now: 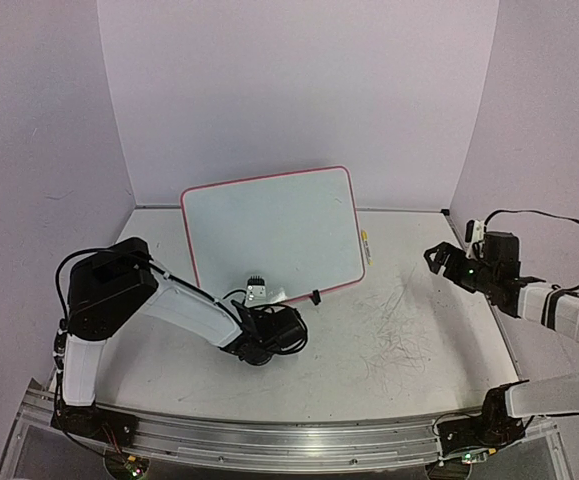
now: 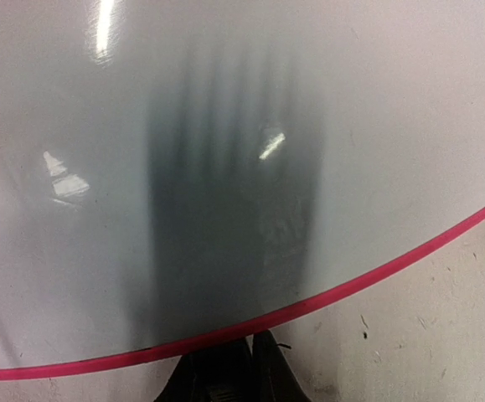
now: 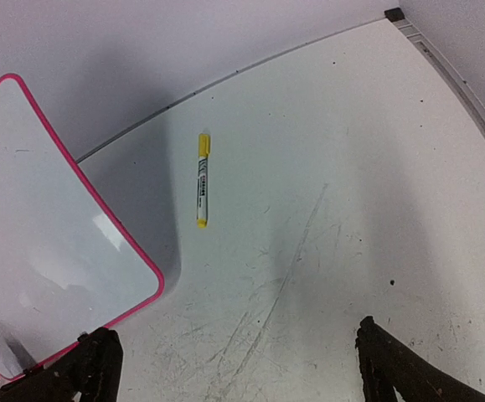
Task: Write a sentence on the whiteboard
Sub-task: Move the whiteboard to the center of the board, then pick up the whiteboard marker from the center of the board.
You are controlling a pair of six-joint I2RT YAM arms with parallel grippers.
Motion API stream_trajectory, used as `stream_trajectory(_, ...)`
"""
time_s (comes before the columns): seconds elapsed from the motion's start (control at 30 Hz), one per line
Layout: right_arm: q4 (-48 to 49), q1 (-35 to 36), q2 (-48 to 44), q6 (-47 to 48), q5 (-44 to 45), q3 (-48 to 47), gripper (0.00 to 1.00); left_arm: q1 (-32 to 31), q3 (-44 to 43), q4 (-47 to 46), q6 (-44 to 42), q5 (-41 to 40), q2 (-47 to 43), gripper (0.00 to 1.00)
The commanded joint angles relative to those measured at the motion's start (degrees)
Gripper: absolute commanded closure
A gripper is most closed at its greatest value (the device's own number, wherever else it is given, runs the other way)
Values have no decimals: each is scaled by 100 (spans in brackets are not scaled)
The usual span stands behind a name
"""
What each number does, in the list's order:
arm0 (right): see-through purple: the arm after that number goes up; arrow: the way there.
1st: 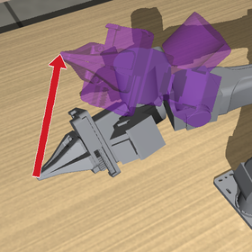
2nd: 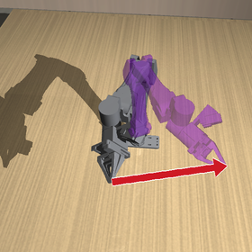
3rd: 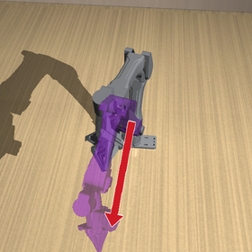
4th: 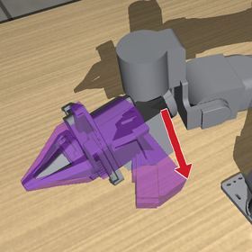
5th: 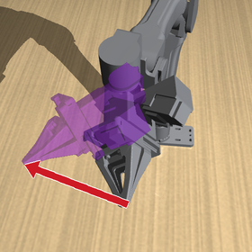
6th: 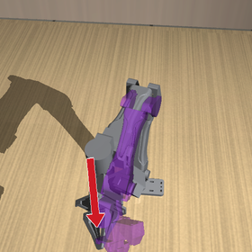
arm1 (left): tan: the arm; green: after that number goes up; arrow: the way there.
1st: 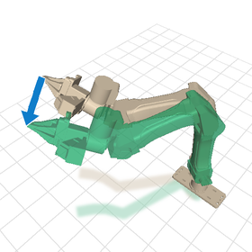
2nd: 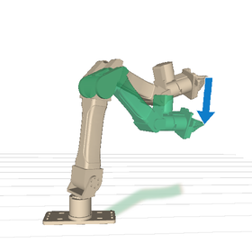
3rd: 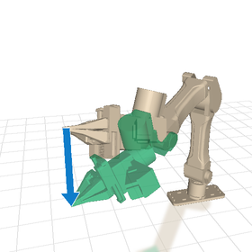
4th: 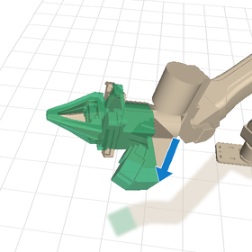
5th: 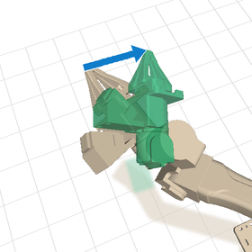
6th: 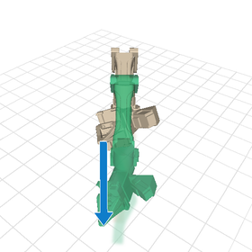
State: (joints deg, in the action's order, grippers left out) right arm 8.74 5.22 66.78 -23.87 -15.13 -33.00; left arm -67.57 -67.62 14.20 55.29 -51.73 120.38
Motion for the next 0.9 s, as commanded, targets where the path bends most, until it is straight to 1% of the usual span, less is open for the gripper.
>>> stream_trajectory(0.0, 129, 161, 554, 228, 108, -586, 2, -401, 317, -145, -389, 45, -361, 100)
stream_trajectory(0.13, 145, 345, 1103, 346, 237, -882, 2, -402, 681, -324, -287, 190, -486, 100)
stream_trajectory(0.27, 128, 499, 1554, 449, 523, -1196, 2, -457, 975, -658, -483, 349, -609, 100)
stream_trajectory(0.4, 125, 525, 2027, 519, 598, -1548, 2, -734, 1126, -883, -723, 288, -685, 100)
stream_trajectory(0.57, 41, 525, 2664, 640, 689, -2104, 2, -830, 1343, -897, -507, 416, -792, 100)
stream_trajectory(0.73, -371, 552, 3519, 799, 966, -3053, 2, -854, 1480, -882, -421, 399, -901, 100)
stream_trajectory(0.87, -741, 713, 4344, 948, 1245, -3966, 4, -853, 1493, -815, -394, 403, -896, 100)
